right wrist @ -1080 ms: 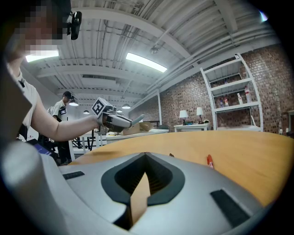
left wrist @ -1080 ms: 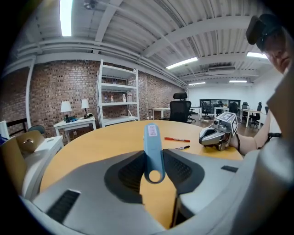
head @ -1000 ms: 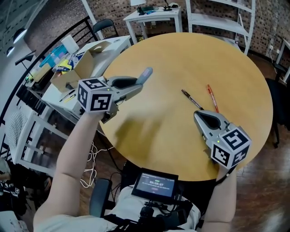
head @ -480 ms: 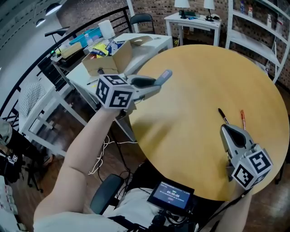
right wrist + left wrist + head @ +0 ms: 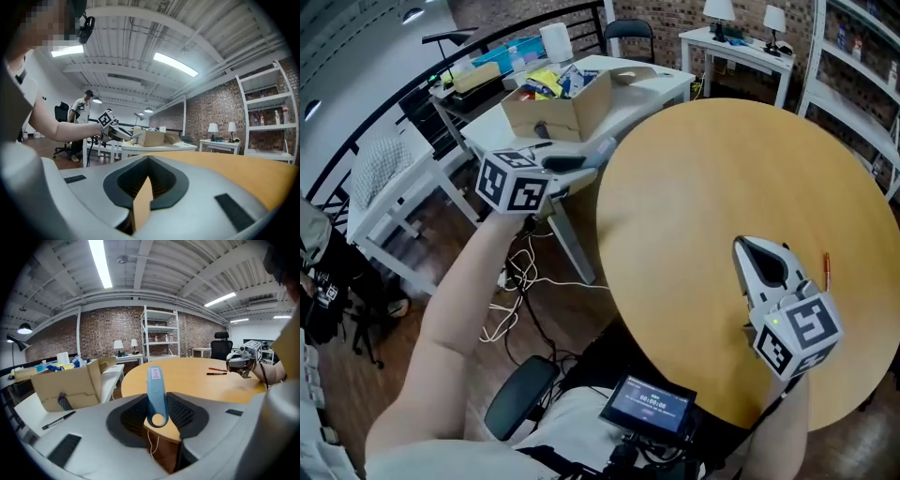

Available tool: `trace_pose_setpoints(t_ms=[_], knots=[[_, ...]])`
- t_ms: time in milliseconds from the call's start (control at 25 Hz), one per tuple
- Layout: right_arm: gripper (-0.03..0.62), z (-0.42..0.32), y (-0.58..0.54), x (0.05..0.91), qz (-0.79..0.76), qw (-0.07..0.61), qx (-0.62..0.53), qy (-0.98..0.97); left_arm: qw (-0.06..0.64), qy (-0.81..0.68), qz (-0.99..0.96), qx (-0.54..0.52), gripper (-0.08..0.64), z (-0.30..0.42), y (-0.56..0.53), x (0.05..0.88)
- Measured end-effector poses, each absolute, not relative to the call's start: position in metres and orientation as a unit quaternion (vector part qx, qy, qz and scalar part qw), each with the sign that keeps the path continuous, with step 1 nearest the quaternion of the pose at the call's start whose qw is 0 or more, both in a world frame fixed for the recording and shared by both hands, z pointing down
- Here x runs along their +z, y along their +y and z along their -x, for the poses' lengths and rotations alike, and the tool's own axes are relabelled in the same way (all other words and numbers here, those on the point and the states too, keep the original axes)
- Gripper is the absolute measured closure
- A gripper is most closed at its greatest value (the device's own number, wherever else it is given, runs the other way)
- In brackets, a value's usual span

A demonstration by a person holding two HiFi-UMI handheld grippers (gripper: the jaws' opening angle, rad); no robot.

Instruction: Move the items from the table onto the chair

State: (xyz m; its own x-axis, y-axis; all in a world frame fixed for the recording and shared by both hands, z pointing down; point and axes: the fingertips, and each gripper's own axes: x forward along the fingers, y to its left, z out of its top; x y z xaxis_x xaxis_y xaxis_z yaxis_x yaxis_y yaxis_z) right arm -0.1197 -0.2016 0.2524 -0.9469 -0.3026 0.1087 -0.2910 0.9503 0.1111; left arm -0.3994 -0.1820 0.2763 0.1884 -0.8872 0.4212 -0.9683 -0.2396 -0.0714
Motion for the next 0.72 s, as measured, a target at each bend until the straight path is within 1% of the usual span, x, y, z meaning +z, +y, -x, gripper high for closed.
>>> trace_pose_setpoints(t_ms=[120, 280, 560, 720], knots=[[0.589, 0.136, -0.196, 0.257, -0.136, 0.069, -0.052, -0.987, 0.112, -0.634, -0.739, 0.2, 0.431, 0.434, -0.17, 0.284], [0.589, 0.14, -0.191, 0.257, -0.121, 0.065, -0.037, -0.99, 0.123, -0.666, -0.703, 0.218, 0.43, 0.49, -0.16, 0.291], [0.589, 0.143, -0.185, 0.258, -0.11, 0.064, -0.02, -0.992, 0.132, -0.672, -0.638, 0.353, 0.43, 0.569, -0.152, 0.318], [0.589, 0.15, -0.178, 0.258, -0.1, 0.067, -0.031, -0.992, 0.139, -0.655, -0.627, 0.399, 0.43, 0.595, -0.156, 0.333]])
